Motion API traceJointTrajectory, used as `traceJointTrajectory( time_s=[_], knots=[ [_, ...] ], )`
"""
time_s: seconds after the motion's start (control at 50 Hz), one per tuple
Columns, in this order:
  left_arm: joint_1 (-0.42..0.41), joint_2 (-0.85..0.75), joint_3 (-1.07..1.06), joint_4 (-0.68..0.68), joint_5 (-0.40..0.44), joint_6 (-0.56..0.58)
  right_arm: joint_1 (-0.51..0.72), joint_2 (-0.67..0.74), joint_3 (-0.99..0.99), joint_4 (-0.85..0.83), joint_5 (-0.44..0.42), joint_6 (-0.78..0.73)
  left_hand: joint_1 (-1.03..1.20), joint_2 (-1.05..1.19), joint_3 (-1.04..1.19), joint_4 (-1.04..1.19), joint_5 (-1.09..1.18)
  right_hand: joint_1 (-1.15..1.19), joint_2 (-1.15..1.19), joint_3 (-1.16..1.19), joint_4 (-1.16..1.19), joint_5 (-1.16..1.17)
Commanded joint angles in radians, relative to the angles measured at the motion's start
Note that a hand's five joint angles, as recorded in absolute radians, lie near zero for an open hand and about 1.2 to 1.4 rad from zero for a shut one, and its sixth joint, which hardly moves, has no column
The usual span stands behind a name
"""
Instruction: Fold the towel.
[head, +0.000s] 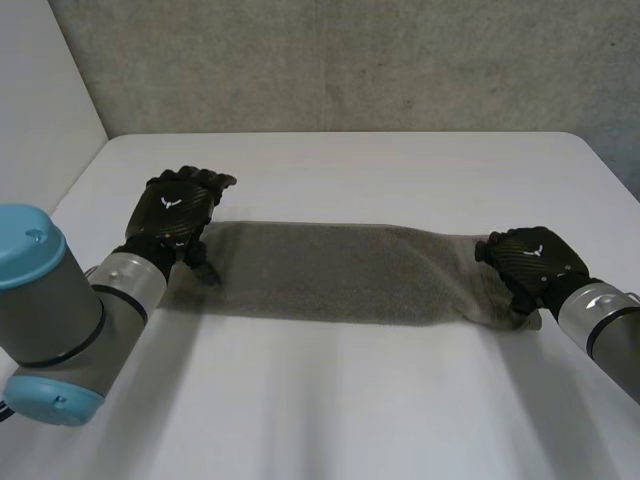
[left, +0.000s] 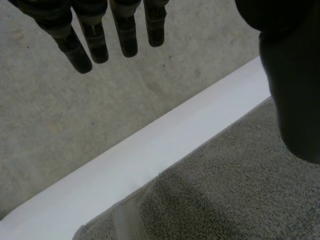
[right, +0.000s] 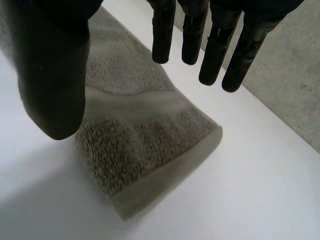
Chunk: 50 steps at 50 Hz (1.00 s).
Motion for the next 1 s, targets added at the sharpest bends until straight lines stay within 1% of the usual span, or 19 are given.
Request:
traceJointTrajectory(
  time_s=[0.02, 0.08, 0.12, 0.18, 0.32, 0.36, 0.4, 0.5, 0.56, 0.6, 0.66, 0.7, 0.78, 0.82, 0.88, 0.92, 0.94, 0.98, 1.0],
  knots=[
    [0.002, -0.005, -0.034, 0.035, -0.003, 0.003, -0.018, 0.112, -0.005, -0.039, 0.004, -0.003, -0.070, -0.063, -0.049, -0.068, -0.200, 0.140, 0.147, 0.138, 0.133, 0.122],
    [0.002, -0.005, -0.040, 0.036, -0.003, 0.003, -0.020, 0.118, -0.006, -0.048, 0.002, -0.003, -0.070, -0.063, -0.049, -0.068, -0.200, 0.211, 0.218, 0.209, 0.204, 0.193],
    [0.003, -0.005, -0.046, 0.038, -0.001, 0.003, -0.021, 0.121, -0.009, -0.068, 0.005, -0.005, -0.070, -0.063, -0.049, -0.068, -0.200, 0.409, 0.416, 0.407, 0.403, 0.391],
    [0.003, -0.005, -0.049, 0.038, -0.001, 0.003, -0.026, 0.123, -0.015, -0.074, 0.001, -0.005, -0.070, -0.063, -0.049, -0.068, -0.200, 0.501, 0.508, 0.499, 0.494, 0.483],
    [0.002, -0.007, -0.051, 0.036, -0.003, 0.003, -0.032, 0.136, -0.022, -0.072, 0.001, -0.026, -0.070, -0.063, -0.049, -0.068, -0.200, 0.560, 0.567, 0.558, 0.553, 0.542],
    [0.002, -0.007, -0.051, 0.038, -0.003, 0.003, -0.032, 0.144, -0.023, -0.072, 0.002, -0.034, -0.070, -0.063, -0.049, -0.068, -0.200, 0.636, 0.643, 0.634, 0.630, 0.618],
    [0.002, -0.009, -0.051, 0.038, -0.003, 0.003, -0.034, 0.147, -0.029, -0.072, 0.008, -0.046, -0.070, -0.063, -0.049, -0.068, -0.200, 0.896, 0.903, 0.894, 0.890, 0.879],
    [0.003, -0.009, -0.051, 0.036, -0.003, 0.003, -0.046, 0.147, -0.048, -0.069, 0.016, -0.065, -0.067, -0.060, -0.046, -0.065, -0.197, 0.979, 0.986, 0.977, 0.972, 0.961],
    [0.005, -0.009, -0.051, 0.036, -0.006, 0.003, -0.083, 0.141, -0.065, -0.059, 0.017, -0.107, -0.067, -0.060, -0.046, -0.065, -0.197, 0.979, 0.986, 0.977, 0.972, 0.961],
    [0.006, -0.007, -0.051, 0.035, -0.010, 0.003, -0.144, 0.130, -0.078, -0.042, 0.017, -0.204, -0.070, -0.063, -0.049, -0.068, -0.200, 0.979, 0.986, 0.977, 0.972, 0.961],
    [0.009, -0.004, -0.051, 0.035, -0.012, 0.003, -0.189, 0.126, -0.094, -0.025, 0.022, -0.267, -0.070, -0.063, -0.049, -0.068, -0.200, 0.979, 0.986, 0.977, 0.972, 0.961],
    [0.011, 0.004, -0.049, 0.030, -0.012, 0.003, -0.311, 0.097, -0.146, 0.006, 0.045, -0.414, -0.070, -0.063, -0.049, -0.068, -0.200, 0.979, 0.986, 0.977, 0.972, 0.961],
    [0.012, 0.025, -0.046, 0.029, -0.007, 0.003, -0.388, 0.087, -0.236, 0.032, 0.082, -0.486, -0.070, -0.063, -0.049, -0.068, -0.200, 0.979, 0.986, 0.977, 0.972, 0.961],
    [0.014, 0.034, -0.045, 0.029, -0.003, 0.003, -0.324, 0.077, -0.323, 0.085, 0.128, -0.459, -0.073, -0.066, -0.052, -0.071, -0.203, 0.979, 0.986, 0.977, 0.972, 0.961],
    [0.012, 0.036, -0.045, 0.029, -0.006, 0.003, -0.264, 0.066, -0.364, 0.116, 0.139, -0.434, -0.073, -0.066, -0.052, -0.071, -0.203, 0.979, 0.986, 0.977, 0.972, 0.961],
    [0.012, 0.037, -0.045, 0.029, -0.006, 0.003, -0.143, 0.037, -0.422, 0.151, 0.139, -0.381, -0.070, -0.063, -0.049, -0.068, -0.200, 0.979, 0.986, 0.977, 0.972, 0.961],
    [0.012, 0.037, -0.045, 0.029, -0.006, 0.003, -0.143, 0.037, -0.422, 0.151, 0.139, -0.381, -0.070, -0.063, -0.049, -0.068, -0.200, 0.979, 0.986, 0.977, 0.972, 0.961],
    [0.012, 0.037, -0.048, 0.029, -0.006, 0.003, 0.022, 0.022, -0.457, 0.155, 0.146, -0.353, -0.070, -0.063, -0.049, -0.068, -0.200, 0.979, 0.986, 0.977, 0.972, 0.961],
    [0.012, 0.037, -0.048, 0.029, -0.006, 0.003, 0.023, 0.022, -0.457, 0.155, 0.146, -0.353, -0.070, -0.063, -0.049, -0.068, -0.200, 0.979, 0.986, 0.977, 0.972, 0.961]
  ],
)
